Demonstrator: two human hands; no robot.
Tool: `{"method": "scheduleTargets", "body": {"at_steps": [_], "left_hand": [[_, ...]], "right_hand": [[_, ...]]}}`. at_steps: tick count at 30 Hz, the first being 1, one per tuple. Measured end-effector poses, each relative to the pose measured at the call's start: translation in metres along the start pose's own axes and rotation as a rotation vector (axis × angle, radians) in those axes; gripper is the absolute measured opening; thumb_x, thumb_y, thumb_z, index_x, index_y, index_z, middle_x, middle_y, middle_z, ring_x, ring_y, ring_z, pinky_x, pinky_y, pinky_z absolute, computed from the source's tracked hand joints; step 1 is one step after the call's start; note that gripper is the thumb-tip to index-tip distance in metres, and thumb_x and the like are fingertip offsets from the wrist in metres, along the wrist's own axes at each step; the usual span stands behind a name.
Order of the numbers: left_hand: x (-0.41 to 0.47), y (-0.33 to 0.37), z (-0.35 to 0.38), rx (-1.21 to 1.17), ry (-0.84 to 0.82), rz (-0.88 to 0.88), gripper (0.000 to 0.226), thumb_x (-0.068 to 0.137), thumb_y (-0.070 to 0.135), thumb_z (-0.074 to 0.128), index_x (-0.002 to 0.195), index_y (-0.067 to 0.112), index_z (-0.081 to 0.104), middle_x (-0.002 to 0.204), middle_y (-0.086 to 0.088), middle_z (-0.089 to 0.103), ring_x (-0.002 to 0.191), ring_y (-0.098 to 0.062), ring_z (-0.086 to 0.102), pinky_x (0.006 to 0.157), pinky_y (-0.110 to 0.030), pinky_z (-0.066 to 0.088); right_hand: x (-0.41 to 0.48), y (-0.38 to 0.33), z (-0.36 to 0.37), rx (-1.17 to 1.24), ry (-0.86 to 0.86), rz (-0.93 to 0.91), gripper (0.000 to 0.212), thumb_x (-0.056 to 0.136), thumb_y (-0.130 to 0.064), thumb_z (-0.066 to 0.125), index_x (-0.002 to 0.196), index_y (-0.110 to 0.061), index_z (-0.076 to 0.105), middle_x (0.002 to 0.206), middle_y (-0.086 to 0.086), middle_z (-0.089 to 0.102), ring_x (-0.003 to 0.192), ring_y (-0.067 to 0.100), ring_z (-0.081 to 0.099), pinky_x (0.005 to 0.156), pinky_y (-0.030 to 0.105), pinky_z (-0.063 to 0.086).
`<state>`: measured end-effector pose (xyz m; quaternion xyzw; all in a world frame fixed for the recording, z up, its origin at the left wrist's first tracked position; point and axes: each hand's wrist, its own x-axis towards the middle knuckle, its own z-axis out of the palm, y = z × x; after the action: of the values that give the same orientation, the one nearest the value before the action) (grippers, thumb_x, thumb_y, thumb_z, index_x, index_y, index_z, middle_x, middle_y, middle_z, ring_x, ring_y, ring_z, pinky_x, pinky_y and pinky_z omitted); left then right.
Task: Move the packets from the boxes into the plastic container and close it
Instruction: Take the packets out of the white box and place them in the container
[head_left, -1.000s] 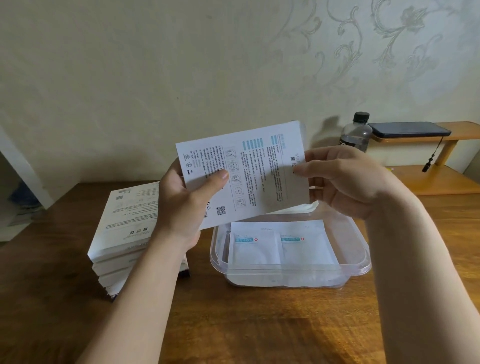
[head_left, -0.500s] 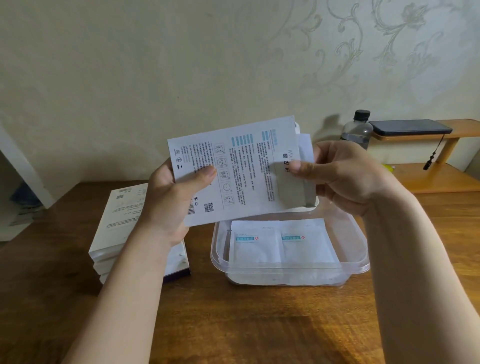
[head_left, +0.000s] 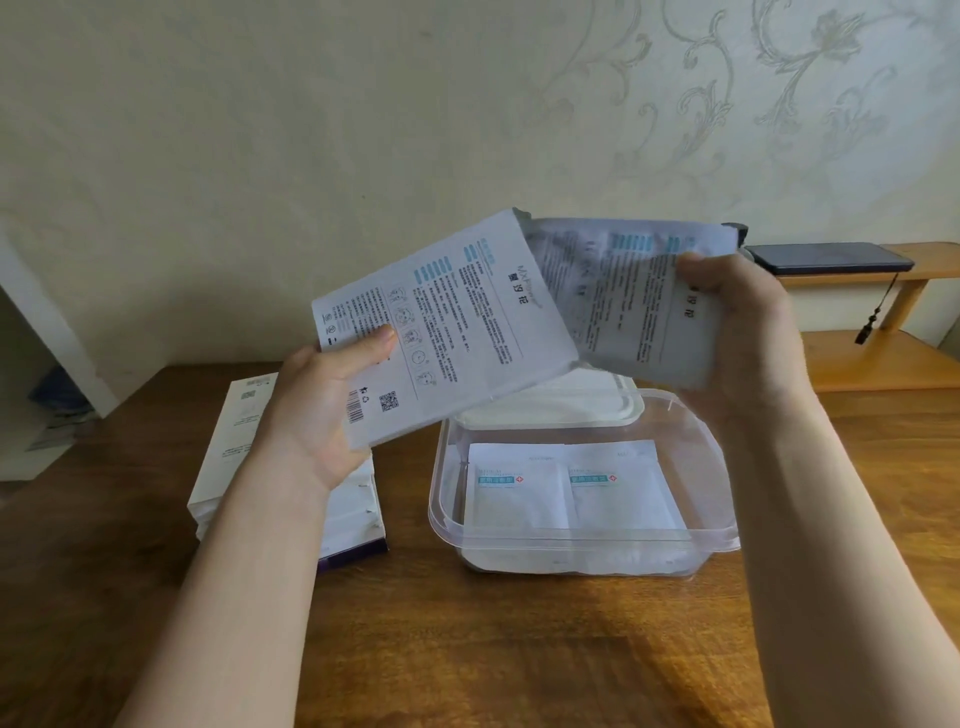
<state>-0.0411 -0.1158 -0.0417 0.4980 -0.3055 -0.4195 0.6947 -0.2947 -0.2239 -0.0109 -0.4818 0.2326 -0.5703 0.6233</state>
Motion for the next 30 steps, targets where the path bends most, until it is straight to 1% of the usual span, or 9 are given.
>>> {"method": "scheduleTargets", "body": {"at_steps": [3,5,6,8,11,15,17,24,30], "left_hand": [[0.001,0.0,-0.001,-0.015,0.039,-0.024,0.027,0.081,0.023,0.074,0.108,0.026,0.074,0.109,-0.005,0.078,0.097,-0.023,0.076,0.072,-0.037,0.058],[0.002,0.0,0.0,-0.02,0.11,0.001,0.023,0.088,0.021,0.074,0.11,0.025,0.074,0.107,-0.003,0.079,0.097,-0.023,0.076,0.072,-0.038,0.059],[0.001,-0.001,0.001,-0.026,0.152,0.025,0.023,0.089,0.02,0.074,0.112,0.022,0.073,0.106,-0.003,0.079,0.096,-0.023,0.077,0.071,-0.039,0.06],[0.0,-0.001,0.006,-0.035,0.239,0.084,0.025,0.09,0.017,0.075,0.115,0.019,0.072,0.103,-0.003,0.079,0.092,-0.021,0.077,0.07,-0.04,0.062],[-0.002,-0.003,0.014,-0.06,0.36,0.192,0.026,0.089,0.016,0.077,0.115,0.017,0.071,0.102,0.0,0.079,0.091,-0.02,0.077,0.071,-0.044,0.064],[-0.007,-0.008,0.031,-0.18,0.418,0.265,0.029,0.089,0.016,0.078,0.117,0.019,0.068,0.107,0.003,0.078,0.094,-0.016,0.077,0.079,-0.048,0.063],[-0.01,-0.014,0.041,-0.23,0.414,0.238,0.027,0.091,0.015,0.077,0.115,0.021,0.066,0.106,0.004,0.078,0.092,-0.015,0.077,0.08,-0.047,0.064],[-0.008,-0.035,0.057,-0.37,0.315,0.103,0.033,0.093,0.012,0.072,0.125,0.012,0.066,0.11,-0.006,0.078,0.099,-0.026,0.076,0.087,-0.053,0.061],[-0.005,-0.057,0.059,-0.296,0.22,0.062,0.036,0.091,0.014,0.075,0.125,0.015,0.063,0.109,-0.005,0.078,0.097,-0.025,0.076,0.075,-0.047,0.062]], "right_hand": [[-0.003,-0.001,0.004,0.091,-0.032,-0.043,0.043,0.083,-0.018,0.041,0.114,-0.011,0.069,0.101,0.011,0.074,0.087,0.027,0.069,0.073,0.041,0.054],[-0.005,-0.004,0.008,0.132,-0.052,-0.189,0.057,0.079,-0.012,0.04,0.13,-0.009,0.064,0.124,0.015,0.069,0.107,0.025,0.067,0.089,0.043,0.053],[-0.006,-0.007,0.009,0.12,-0.021,-0.28,0.057,0.076,-0.009,0.042,0.127,-0.009,0.067,0.13,0.014,0.067,0.11,0.02,0.066,0.095,0.04,0.05],[-0.007,-0.013,0.009,0.022,0.054,-0.447,0.048,0.075,-0.001,0.043,0.106,-0.012,0.078,0.128,0.009,0.069,0.093,0.012,0.065,0.082,0.027,0.047],[-0.009,-0.015,0.01,-0.193,0.138,-0.526,0.025,0.078,-0.003,0.052,0.076,-0.006,0.077,0.093,0.005,0.075,0.069,0.026,0.046,0.059,0.039,0.03],[0.0,-0.002,0.011,-0.588,0.268,-0.348,0.044,0.086,-0.032,0.064,0.051,-0.007,0.06,0.049,-0.003,0.05,0.051,0.011,0.042,0.052,0.026,0.029],[0.005,0.006,0.007,-0.713,0.218,-0.182,0.044,0.086,-0.039,0.067,0.064,-0.002,0.07,0.055,0.01,0.062,0.053,0.015,0.05,0.055,0.026,0.038],[0.015,0.022,-0.02,-0.876,0.064,0.329,0.008,0.08,0.0,0.074,0.081,0.005,0.069,0.078,0.018,0.068,0.07,0.029,0.069,0.064,0.037,0.058],[0.013,0.038,-0.018,-0.765,-0.005,0.536,0.023,0.082,0.008,0.069,0.102,0.017,0.064,0.097,0.028,0.071,0.087,0.038,0.072,0.071,0.041,0.061]]}}
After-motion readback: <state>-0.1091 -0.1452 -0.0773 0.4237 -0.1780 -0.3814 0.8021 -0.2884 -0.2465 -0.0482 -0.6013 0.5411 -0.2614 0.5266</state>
